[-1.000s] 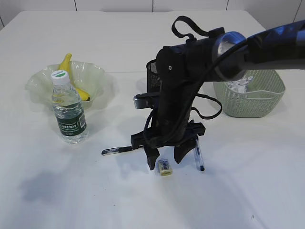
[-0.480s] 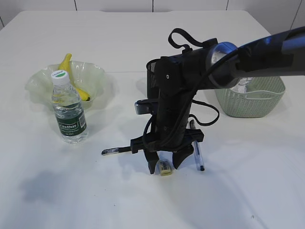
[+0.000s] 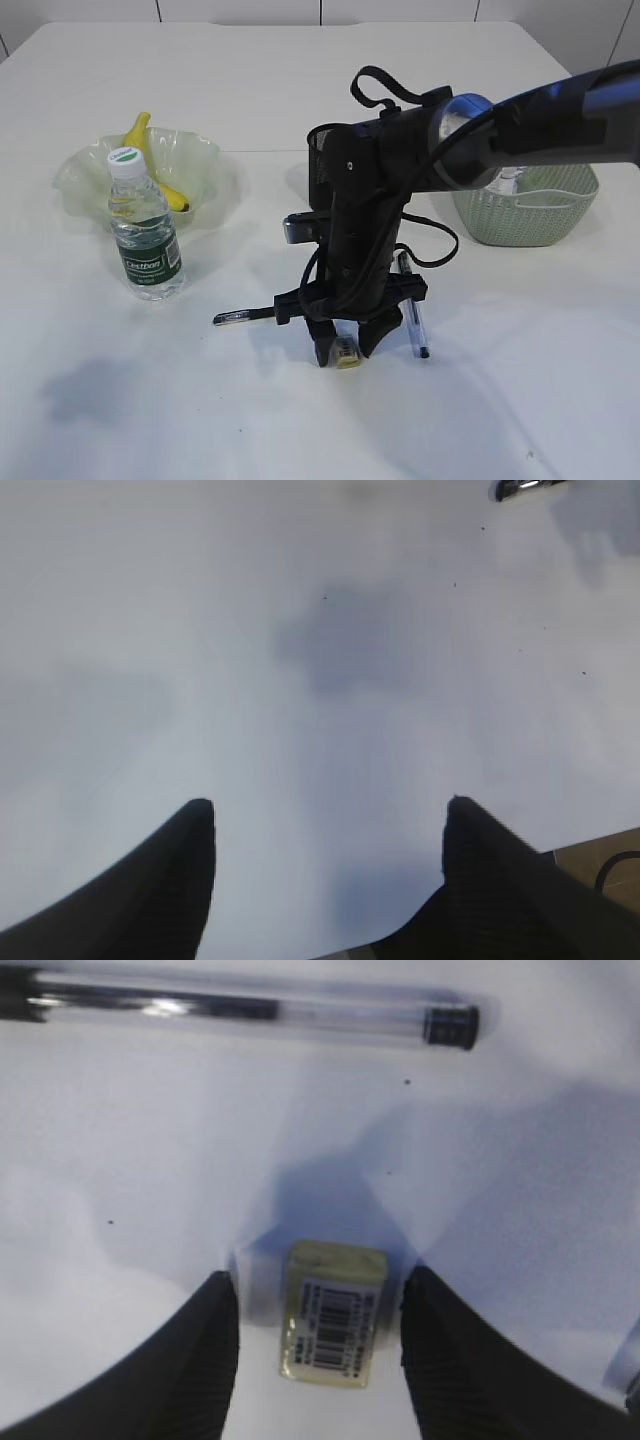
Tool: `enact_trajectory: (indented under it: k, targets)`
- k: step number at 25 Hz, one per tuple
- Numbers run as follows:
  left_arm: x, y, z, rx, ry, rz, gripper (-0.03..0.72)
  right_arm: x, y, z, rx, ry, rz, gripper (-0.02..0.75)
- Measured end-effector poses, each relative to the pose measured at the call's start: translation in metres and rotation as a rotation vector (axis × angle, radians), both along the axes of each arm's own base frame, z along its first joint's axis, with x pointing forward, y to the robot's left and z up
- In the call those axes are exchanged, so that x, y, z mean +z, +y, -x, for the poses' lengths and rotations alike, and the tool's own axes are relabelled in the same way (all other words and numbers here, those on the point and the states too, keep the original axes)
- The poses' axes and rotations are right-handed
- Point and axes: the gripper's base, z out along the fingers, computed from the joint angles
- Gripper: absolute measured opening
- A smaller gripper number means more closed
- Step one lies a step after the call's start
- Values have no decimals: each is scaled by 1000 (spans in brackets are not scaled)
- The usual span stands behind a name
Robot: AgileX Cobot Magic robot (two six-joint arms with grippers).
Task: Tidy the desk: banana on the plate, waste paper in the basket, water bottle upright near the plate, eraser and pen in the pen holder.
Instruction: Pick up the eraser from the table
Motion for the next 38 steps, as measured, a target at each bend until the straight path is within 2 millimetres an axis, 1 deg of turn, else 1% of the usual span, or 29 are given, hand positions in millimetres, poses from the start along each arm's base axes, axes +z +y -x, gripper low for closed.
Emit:
enact_trajectory:
  k: [8,11,18,27,30,35,38]
  targets:
    - [0,0,0,0,0,0,501,-1,0,0,0,1,1,250]
    - [0,0,0,0,0,0,501,-1,0,0,0,1,1,208]
    - [0,0,0,0,0,0,496,2,1,-1,19,4,1,195]
    - [0,0,0,0,0,0,492,10,1,-1,97,21,10,192]
    - [0,0,0,0,0,0,491,21,-1,-2,114,-14,20,192]
    - [0,0,0,0,0,2,490,47,-10,-6,124,-100,24,192]
    - [0,0,0,0,0,2,489,66,-20,-15,96,-153,6,192]
